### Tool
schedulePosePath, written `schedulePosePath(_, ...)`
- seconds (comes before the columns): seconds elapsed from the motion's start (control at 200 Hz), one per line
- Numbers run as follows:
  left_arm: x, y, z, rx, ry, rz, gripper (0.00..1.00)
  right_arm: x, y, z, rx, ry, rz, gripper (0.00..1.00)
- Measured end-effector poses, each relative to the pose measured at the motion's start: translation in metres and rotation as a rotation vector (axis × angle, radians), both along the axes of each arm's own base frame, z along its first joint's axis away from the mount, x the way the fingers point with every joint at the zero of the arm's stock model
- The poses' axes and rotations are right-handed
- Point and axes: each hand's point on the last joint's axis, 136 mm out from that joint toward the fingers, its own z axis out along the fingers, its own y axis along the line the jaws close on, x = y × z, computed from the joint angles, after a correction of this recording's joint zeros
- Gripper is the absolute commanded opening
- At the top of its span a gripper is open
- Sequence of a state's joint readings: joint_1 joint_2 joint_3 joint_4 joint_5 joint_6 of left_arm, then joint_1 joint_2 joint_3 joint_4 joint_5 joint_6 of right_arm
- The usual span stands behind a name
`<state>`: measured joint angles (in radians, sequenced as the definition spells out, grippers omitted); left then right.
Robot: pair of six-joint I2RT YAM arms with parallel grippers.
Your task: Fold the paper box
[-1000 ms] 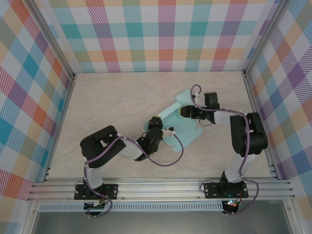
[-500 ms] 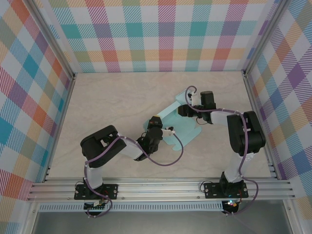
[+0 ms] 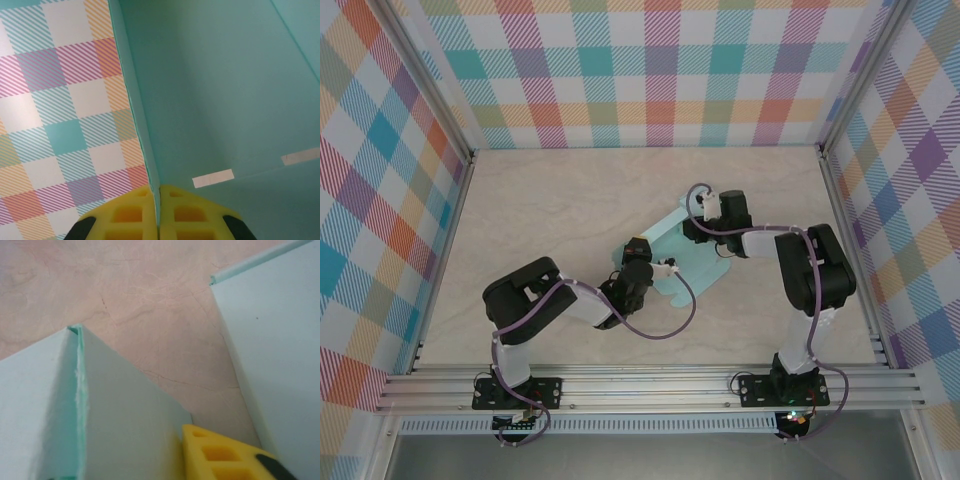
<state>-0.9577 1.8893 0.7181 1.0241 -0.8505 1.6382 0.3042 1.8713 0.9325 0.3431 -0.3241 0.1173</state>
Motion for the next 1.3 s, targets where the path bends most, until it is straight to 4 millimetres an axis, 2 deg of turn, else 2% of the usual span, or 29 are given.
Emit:
schedulePosePath(0.11,0.001,-0.002,0.011,-0.048,-0.014,0.004,0.00,-0.002,0.002,-0.001,-0.041,-0.061,0.002,0.07)
schedulePosePath(0.215,0.002,-0.003,0.026,-0.122,-0.027,0.008,0.31,-0.008,0.003,-0.002,-0.068,-0.090,-0.013,0.04)
schedulePosePath(0.375,-0.004,0.001,0.039,-0.251,0.026,0.024,0.50,-0.016,0.003,-0.001,-0.113,-0.115,-0.047,0.00)
schedulePosePath(0.41,-0.005,0.003,0.048,-0.302,0.036,0.032,0.53,-0.018,0.003,-0.001,-0.127,-0.120,-0.054,0.00)
schedulePosePath(0.49,-0.011,0.010,0.074,-0.456,0.052,0.045,0.69,-0.021,0.004,0.002,-0.148,-0.137,-0.067,0.00)
schedulePosePath(0.565,-0.018,0.018,0.102,-0.624,0.056,0.052,0.78,-0.024,0.003,0.006,-0.176,-0.158,-0.084,0.00)
schedulePosePath(0.7,-0.034,0.039,0.149,-0.938,0.059,0.069,0.99,-0.028,-0.002,0.011,-0.218,-0.181,-0.123,0.00)
schedulePosePath(0.86,-0.051,0.073,0.176,-1.264,0.090,0.133,1.00,-0.032,-0.009,0.021,-0.238,-0.203,-0.161,0.00)
schedulePosePath(1.005,-0.051,0.120,0.178,-1.543,0.106,0.268,1.00,-0.038,-0.015,0.029,-0.231,-0.206,-0.185,0.00)
schedulePosePath(1.065,-0.045,0.141,0.169,-1.635,0.118,0.346,1.00,-0.041,-0.017,0.030,-0.228,-0.202,-0.188,0.00)
schedulePosePath(1.115,-0.042,0.150,0.159,-1.687,0.145,0.397,1.00,-0.044,-0.018,0.031,-0.226,-0.197,-0.190,0.00)
schedulePosePath(1.185,-0.039,0.153,0.142,-1.724,0.200,0.454,1.00,-0.045,-0.018,0.032,-0.220,-0.190,-0.192,0.00)
schedulePosePath(1.3,-0.037,0.136,0.113,-1.721,0.335,0.521,1.00,-0.048,-0.017,0.031,-0.209,-0.173,-0.190,0.00)
